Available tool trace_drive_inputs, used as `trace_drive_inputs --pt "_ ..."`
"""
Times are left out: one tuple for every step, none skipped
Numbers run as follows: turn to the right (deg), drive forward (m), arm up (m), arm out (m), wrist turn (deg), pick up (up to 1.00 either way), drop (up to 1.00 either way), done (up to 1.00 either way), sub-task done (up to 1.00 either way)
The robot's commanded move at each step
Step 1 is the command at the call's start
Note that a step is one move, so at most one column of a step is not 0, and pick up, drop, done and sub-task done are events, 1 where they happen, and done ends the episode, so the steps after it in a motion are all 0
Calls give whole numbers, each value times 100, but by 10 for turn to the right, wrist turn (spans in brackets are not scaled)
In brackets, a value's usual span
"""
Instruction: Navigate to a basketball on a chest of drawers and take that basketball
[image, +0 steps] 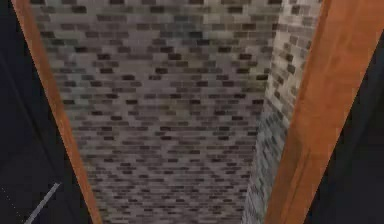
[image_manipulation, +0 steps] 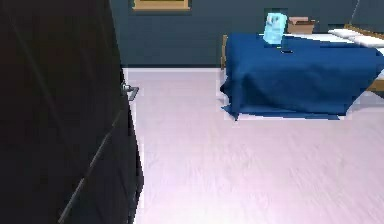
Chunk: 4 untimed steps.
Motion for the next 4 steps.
trace_drive_inputs --pt "450 0 0 0 0 0 0 0 0" --pt "450 0 0 0 0 0 0 0 0" --pt "30 0 0 0 0 0 0 0 0" --pt "0 85 0 0 0 0 0 0 0"
